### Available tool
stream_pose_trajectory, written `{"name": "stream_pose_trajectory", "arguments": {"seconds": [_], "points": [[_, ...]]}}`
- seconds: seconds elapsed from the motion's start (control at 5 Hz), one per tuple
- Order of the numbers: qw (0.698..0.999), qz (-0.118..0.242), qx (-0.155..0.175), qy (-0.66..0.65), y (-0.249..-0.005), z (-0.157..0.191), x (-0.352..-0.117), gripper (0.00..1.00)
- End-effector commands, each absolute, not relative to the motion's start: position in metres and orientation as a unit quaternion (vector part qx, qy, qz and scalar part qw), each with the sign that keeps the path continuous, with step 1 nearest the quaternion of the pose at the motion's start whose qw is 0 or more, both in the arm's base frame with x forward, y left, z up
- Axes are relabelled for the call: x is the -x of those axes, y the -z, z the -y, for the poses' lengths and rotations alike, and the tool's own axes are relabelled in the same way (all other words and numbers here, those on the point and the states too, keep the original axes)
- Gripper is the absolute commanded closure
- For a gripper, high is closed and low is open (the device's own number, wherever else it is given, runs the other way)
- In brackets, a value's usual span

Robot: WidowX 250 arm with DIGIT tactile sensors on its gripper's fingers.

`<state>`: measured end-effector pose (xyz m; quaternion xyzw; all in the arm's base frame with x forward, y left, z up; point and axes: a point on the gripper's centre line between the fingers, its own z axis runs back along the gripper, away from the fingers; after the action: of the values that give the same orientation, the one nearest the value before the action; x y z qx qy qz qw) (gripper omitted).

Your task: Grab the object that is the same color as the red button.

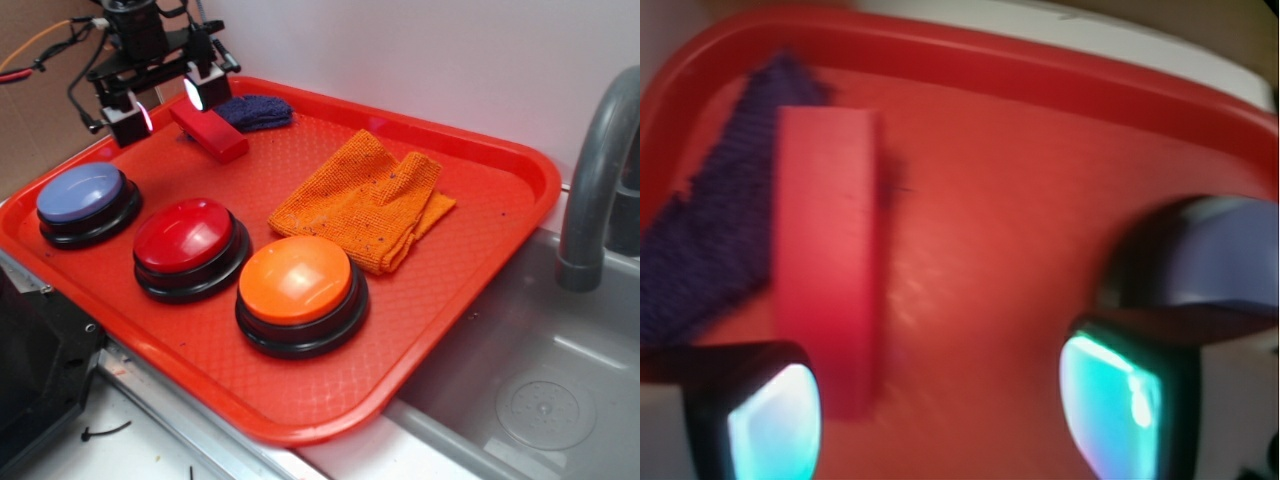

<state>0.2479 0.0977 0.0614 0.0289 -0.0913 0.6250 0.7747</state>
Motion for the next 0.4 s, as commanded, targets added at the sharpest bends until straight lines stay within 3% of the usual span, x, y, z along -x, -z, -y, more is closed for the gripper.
{"name": "stream_pose_trajectory", "arguments": {"seconds": [0.0,0.2], "points": [[0.771,0.136,-0.021,-0.622,-0.057,-0.115,-0.280,0.00],[0.765,0.132,-0.037,-0.630,-0.043,-0.119,-0.283,0.00]]}}
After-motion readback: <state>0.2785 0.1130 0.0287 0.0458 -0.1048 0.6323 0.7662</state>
